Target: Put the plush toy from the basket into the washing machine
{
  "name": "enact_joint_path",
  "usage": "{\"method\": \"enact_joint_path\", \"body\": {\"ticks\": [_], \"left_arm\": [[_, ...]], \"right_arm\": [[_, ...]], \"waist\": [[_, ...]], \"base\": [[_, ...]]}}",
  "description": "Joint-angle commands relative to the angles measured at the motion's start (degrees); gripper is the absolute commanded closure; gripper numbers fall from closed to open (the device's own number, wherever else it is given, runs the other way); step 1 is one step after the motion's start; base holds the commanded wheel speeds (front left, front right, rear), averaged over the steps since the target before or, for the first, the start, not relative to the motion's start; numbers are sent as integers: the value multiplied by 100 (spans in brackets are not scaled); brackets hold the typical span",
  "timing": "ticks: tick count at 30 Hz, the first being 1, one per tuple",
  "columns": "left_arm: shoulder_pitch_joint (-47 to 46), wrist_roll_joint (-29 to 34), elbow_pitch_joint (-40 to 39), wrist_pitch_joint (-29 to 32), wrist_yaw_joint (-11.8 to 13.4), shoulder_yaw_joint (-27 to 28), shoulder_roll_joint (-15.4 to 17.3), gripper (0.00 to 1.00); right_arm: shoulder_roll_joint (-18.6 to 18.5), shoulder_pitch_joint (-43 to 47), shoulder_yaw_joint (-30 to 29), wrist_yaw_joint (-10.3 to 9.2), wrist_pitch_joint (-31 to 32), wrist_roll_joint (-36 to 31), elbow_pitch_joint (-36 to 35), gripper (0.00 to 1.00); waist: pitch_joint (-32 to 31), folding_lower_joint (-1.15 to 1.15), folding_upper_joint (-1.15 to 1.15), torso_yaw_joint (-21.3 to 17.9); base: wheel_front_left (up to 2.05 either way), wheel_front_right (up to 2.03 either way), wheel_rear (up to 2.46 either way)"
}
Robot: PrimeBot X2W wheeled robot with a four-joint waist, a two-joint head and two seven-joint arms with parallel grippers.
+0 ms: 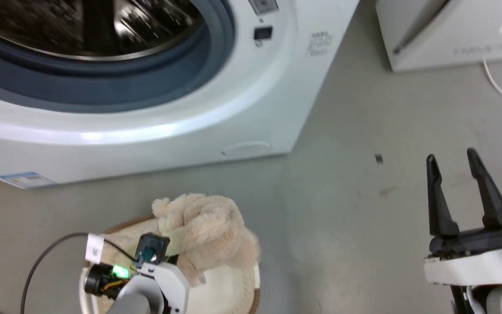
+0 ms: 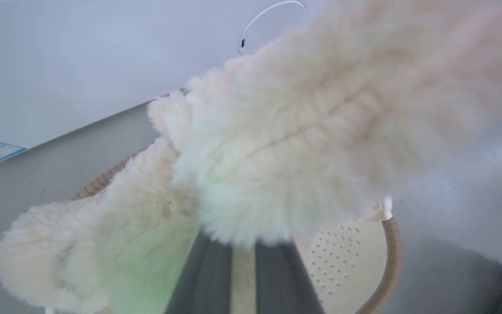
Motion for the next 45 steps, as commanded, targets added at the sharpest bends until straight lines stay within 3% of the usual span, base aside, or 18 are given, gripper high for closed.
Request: {"method": "enact_joint_path", "body": {"ticks": [1, 11, 23, 33, 40, 45], "left_arm": [[135, -21, -163, -31, 36, 43, -5, 100], [1205, 41, -1908, -32, 103, 454, 89, 100], [1631, 176, -3856, -32, -3, 1007, 187, 100], [1158, 161, -4669, -32, -68, 1531, 358, 100], [33, 60, -4467, 25, -131, 1812, 677, 100], [-1016, 83, -4165, 282, -187, 1940, 1089, 100]], "right_arm": [[-1, 97, 3, -5, -26, -34, 28, 0], [-1, 471, 13, -5, -26, -71, 121, 0], [-1, 604, 61, -5, -26, -36, 101, 0], [-1, 436, 55, -5, -26, 9, -37, 0], [-1, 119, 71, -5, -26, 34, -198, 0], [-1, -135, 121, -5, -26, 132, -324, 0]], "waist": [[-420, 0, 0, 276], [-1167, 0, 0, 638], [-1338, 0, 0, 684], [-798, 0, 0, 388], [-38, 0, 0, 86], [606, 0, 0, -165]], "base": [[0, 0, 0], [0, 0, 0], [0, 0, 0], [0, 0, 0], [0, 0, 0], [0, 0, 0]]}}
